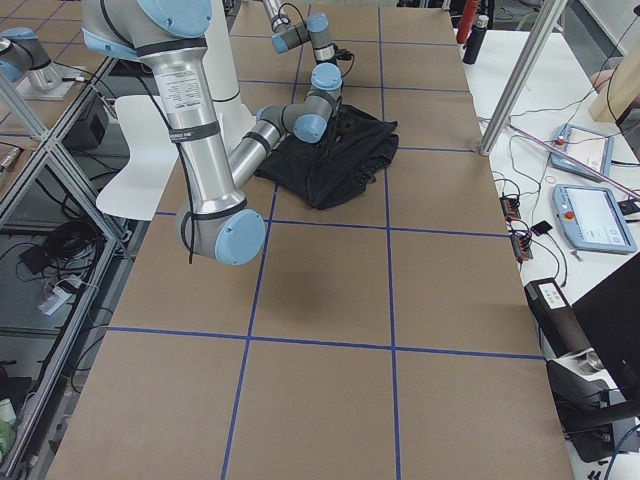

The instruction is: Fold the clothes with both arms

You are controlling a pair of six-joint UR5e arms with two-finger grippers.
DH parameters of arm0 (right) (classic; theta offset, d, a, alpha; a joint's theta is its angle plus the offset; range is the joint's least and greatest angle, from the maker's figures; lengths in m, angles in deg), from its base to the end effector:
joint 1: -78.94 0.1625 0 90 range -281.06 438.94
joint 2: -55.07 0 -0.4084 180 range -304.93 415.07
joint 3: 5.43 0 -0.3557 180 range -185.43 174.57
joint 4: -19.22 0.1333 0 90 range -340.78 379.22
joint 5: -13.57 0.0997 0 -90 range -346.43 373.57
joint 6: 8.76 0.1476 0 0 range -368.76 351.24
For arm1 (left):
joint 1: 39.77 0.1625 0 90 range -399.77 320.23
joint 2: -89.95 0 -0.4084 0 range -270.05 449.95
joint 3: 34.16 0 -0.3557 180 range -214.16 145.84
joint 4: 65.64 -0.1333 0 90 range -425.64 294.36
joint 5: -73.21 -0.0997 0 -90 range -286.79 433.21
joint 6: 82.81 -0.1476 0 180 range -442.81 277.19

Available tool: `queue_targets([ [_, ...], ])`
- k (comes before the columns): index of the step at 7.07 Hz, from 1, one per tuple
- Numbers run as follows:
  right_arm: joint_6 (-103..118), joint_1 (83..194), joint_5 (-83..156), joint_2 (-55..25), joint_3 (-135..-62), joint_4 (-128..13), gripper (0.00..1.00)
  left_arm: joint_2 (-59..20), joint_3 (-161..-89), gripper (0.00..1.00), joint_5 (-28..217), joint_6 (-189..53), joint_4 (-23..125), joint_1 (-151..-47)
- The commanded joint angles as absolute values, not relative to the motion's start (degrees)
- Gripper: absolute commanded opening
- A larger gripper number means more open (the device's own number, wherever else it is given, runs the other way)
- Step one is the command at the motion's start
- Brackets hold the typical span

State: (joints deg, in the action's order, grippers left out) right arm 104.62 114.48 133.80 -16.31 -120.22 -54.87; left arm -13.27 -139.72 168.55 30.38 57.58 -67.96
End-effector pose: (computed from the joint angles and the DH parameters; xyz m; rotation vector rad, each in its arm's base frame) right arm -0.4127 -0.3673 0.2844 -0.3756 -1.0729 0.6455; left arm 0.4562 -0.3802 0.3698 -0.0377 1.1136 -0.7548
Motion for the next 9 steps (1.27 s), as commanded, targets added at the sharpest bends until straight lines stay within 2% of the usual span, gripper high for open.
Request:
queue_targets([
  [1,104.6,114.4,133.8,-16.2,-120.3,-54.9,1.00,-18.5,-134.3,0.00,171.4,17.3,59.1,-79.6],
  [2,104.6,114.0,133.8,-16.2,-120.2,-54.9,1.00,-24.1,-127.3,0.00,174.7,12.9,60.0,-83.3],
  [4,104.6,114.1,133.0,-16.0,-120.2,-54.9,1.00,-29.0,-114.6,0.00,174.7,8.3,71.8,-86.3],
  [6,104.6,114.1,126.7,-15.7,-120.6,-54.8,1.00,-43.3,-94.6,0.00,173.2,4.2,78.3,-88.3],
  [7,104.6,113.9,124.6,-15.4,-120.6,-54.8,1.00,-47.1,-87.9,0.00,172.3,2.6,81.4,-88.8],
  [8,104.6,113.8,122.7,-14.9,-120.5,-54.8,1.00,-47.6,-87.2,0.12,172.3,0.0,81.5,-89.3],
  [9,104.6,112.4,119.0,-14.2,-120.2,-54.8,1.00,-47.3,-87.6,0.64,172.3,-0.5,81.4,-89.5],
])
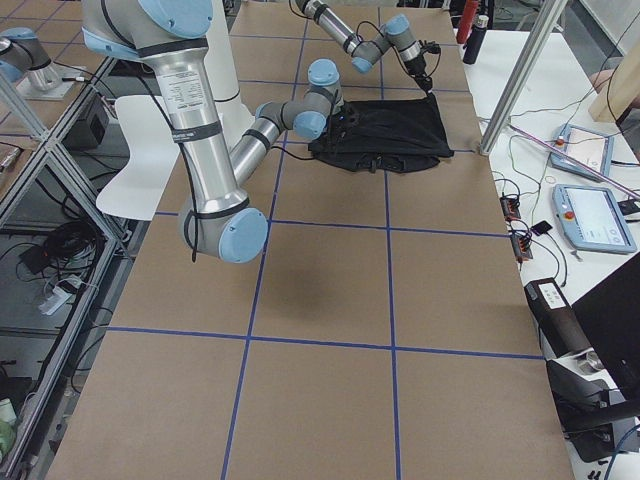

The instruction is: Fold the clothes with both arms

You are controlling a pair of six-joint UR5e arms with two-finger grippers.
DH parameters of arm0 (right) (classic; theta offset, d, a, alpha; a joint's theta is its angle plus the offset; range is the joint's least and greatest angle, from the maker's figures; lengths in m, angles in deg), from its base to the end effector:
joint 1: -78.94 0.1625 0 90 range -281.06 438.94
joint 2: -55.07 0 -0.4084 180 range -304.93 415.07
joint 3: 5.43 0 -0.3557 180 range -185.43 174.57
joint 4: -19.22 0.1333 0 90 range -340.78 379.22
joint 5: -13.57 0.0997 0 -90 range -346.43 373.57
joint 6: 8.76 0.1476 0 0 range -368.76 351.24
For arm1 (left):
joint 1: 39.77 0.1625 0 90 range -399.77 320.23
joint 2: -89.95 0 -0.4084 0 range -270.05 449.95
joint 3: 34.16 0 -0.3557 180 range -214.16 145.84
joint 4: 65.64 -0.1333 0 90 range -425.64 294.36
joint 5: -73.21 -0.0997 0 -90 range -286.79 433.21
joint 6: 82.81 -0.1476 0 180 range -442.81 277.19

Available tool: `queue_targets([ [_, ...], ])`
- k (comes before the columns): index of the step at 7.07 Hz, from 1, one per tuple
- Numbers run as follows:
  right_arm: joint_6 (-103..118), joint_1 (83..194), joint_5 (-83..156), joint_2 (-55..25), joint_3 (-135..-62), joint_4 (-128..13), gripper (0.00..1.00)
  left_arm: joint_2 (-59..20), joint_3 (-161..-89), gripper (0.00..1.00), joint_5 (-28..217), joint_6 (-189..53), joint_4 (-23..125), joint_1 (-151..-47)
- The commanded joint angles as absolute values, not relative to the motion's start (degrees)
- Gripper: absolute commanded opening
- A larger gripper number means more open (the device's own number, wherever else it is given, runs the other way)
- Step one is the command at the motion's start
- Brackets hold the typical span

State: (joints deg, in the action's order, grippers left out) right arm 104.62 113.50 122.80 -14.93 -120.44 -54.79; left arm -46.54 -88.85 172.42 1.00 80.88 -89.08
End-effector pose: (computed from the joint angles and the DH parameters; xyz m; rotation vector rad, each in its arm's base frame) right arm -0.4143 -0.3882 0.2751 -0.2039 -1.1047 0.7277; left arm 0.4500 -0.6916 0.3378 0.4301 1.1262 -0.5661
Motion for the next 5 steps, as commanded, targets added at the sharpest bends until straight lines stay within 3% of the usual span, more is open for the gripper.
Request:
queue_targets([
  [1,104.6,109.6,113.6,-12.9,-119.3,-54.9,1.00,-45.5,-89.7,0.75,172.5,-0.8,81.3,-89.5],
  [4,100.0,107.2,113.1,-1.6,-110.6,-59.8,0.97,-30.5,-111.4,0.74,179.1,-1.0,78.0,-91.4],
  [5,94.3,105.2,113.3,-0.5,-109.5,-60.6,0.81,-23.7,-119.1,0.73,180.9,-1.4,77.5,-91.7],
])
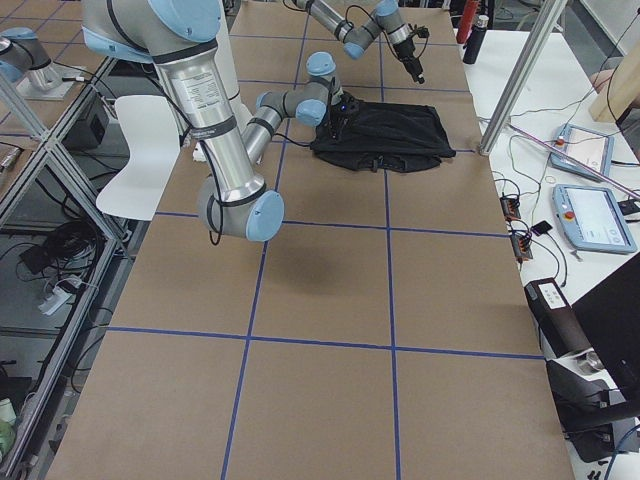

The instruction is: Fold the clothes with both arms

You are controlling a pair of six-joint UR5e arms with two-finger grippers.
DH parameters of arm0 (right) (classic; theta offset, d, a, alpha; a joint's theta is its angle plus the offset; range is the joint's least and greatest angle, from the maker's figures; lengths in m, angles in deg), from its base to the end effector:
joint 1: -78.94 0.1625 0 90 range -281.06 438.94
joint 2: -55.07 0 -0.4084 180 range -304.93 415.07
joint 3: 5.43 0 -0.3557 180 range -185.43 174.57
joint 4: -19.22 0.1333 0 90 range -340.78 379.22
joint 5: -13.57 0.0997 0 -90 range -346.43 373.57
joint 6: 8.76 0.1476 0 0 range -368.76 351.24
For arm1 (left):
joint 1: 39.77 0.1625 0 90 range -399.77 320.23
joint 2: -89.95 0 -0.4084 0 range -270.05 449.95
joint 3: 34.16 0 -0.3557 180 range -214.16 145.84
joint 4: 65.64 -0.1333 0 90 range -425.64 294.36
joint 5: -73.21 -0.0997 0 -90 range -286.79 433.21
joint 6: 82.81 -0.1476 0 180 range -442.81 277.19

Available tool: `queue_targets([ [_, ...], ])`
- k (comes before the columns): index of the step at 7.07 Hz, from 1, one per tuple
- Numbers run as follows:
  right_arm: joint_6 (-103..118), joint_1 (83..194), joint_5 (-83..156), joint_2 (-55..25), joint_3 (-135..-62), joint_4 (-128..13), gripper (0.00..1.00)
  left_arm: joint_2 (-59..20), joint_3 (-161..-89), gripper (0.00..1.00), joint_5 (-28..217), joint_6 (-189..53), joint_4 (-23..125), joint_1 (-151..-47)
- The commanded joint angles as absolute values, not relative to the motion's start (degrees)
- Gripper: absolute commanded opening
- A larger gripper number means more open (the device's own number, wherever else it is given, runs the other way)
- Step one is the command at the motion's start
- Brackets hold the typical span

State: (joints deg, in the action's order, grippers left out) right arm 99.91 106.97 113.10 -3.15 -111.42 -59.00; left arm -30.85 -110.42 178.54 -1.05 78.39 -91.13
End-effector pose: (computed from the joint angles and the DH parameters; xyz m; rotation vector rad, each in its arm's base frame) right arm -0.5051 -0.3922 0.2341 -0.0673 -1.0665 0.6516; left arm 0.3735 -0.6182 0.3608 0.4155 1.1976 -0.4848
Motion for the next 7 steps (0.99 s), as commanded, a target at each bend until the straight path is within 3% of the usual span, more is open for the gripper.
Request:
queue_targets([
  [1,83.9,102.8,113.0,-0.6,-109.2,-61.0,0.67,-18.0,-124.9,0.73,181.5,-1.8,77.4,-91.8],
  [2,70.3,100.8,111.5,0.0,-109.1,-62.9,0.53,-14.8,-128.9,0.73,181.6,-1.8,76.7,-92.0],
  [4,53.7,98.1,105.2,0.8,-108.1,-63.2,0.53,-10.7,-131.7,0.73,181.5,-2.1,76.5,-92.2],
  [7,38.9,94.4,92.2,6.8,-100.5,-66.5,0.53,-9.3,-132.4,0.73,181.3,-2.0,76.5,-92.3],
])
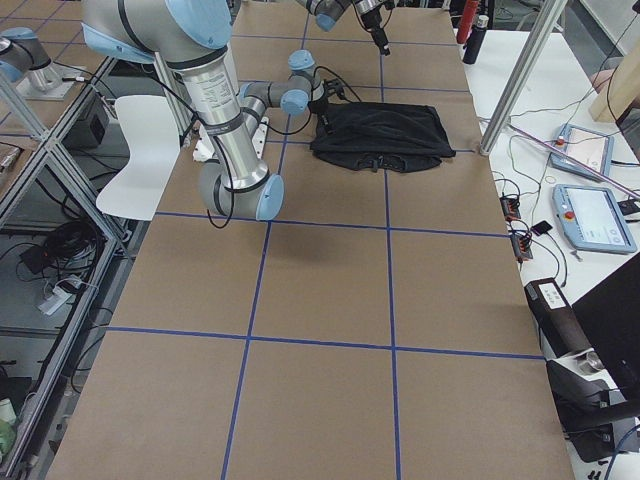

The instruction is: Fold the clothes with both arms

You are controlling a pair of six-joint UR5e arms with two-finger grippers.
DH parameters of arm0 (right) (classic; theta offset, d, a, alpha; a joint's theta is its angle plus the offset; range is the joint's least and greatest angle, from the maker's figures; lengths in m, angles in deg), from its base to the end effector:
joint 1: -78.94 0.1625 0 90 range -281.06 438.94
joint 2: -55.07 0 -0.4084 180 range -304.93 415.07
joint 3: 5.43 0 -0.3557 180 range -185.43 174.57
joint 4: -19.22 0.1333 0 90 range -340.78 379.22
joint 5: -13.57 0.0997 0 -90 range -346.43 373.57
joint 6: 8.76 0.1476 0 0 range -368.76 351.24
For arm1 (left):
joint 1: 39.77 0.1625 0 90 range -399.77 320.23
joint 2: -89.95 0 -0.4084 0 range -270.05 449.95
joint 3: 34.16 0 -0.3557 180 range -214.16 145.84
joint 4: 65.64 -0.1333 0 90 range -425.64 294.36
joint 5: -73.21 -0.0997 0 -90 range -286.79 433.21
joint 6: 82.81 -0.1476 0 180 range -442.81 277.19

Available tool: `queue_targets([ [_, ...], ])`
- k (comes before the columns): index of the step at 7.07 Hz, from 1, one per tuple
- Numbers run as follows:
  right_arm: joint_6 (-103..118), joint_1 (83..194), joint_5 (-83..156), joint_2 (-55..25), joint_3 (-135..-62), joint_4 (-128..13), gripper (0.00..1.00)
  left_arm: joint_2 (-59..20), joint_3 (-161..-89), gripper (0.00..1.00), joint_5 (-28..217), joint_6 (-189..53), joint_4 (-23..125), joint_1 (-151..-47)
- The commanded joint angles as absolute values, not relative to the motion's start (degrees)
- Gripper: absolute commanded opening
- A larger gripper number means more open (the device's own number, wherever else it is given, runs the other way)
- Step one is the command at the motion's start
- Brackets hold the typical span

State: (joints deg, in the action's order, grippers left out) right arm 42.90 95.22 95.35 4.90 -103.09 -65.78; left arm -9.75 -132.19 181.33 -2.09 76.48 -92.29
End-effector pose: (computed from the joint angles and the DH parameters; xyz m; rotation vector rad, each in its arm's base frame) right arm -0.6080 -0.3384 0.2238 0.5400 -0.7542 -0.2914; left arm 0.2797 -0.5084 0.4115 0.3871 1.1890 -0.4625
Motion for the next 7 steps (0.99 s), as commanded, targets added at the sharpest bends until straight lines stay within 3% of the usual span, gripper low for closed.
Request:
queue_targets([
  [1,38.4,93.8,88.9,8.2,-98.2,-66.5,0.53,-8.7,-132.8,0.73,181.2,-2.0,76.5,-92.3],
  [6,36.6,91.3,86.1,8.7,-96.4,-67.4,0.53,-8.6,-133.0,0.73,181.2,-1.9,76.4,-92.4],
  [7,37.0,91.2,86.1,8.5,-96.4,-67.4,0.24,-8.6,-133.0,0.73,181.2,-1.9,76.4,-92.4],
])
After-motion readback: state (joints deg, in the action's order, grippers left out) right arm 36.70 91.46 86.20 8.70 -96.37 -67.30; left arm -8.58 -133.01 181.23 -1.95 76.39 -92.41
